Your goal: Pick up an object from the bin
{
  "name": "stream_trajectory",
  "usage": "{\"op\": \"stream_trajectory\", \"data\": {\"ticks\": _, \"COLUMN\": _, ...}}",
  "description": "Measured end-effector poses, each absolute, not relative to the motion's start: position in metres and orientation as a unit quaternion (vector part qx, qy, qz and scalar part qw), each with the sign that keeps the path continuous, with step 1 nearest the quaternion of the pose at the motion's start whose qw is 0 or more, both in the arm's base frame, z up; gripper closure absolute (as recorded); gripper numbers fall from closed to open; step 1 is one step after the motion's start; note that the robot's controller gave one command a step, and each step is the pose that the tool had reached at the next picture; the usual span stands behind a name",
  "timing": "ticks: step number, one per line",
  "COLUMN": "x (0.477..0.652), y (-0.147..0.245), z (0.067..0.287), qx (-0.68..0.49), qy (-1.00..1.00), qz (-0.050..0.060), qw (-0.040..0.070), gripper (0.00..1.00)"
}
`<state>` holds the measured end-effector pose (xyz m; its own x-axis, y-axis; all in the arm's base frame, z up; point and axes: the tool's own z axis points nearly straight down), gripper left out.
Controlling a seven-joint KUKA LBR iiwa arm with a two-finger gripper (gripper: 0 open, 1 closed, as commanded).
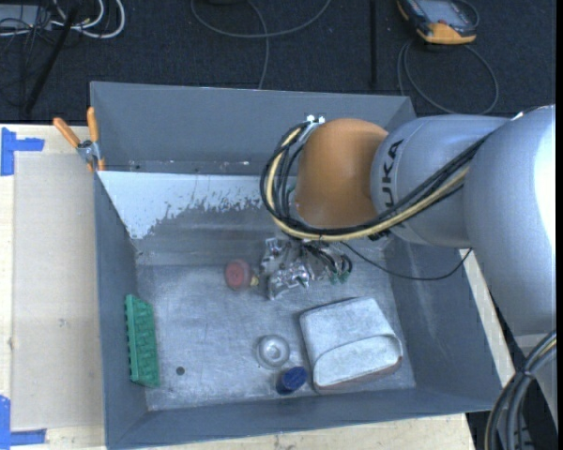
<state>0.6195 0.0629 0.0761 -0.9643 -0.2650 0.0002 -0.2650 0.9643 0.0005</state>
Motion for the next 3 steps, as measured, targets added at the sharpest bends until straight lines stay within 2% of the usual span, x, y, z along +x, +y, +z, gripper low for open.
{"op": "stream_trajectory", "data": {"ticks": 1, "x": 0.6198, "y": 0.0629, "z": 0.075, "qx": 0.133, "qy": -0.991, "qz": 0.0, "qw": -0.002, "gripper": 0.0}}
{"op": "stream_trajectory", "data": {"ticks": 2, "x": 0.6197, "y": 0.0627, "z": 0.0763, "qx": 0.133, "qy": -0.991, "qz": 0.0, "qw": 0.0, "gripper": 1.0}}
{"op": "stream_trajectory", "data": {"ticks": 3, "x": 0.6198, "y": 0.0627, "z": 0.075, "qx": 0.133, "qy": -0.991, "qz": -0.001, "qw": -0.002, "gripper": 0.0}}
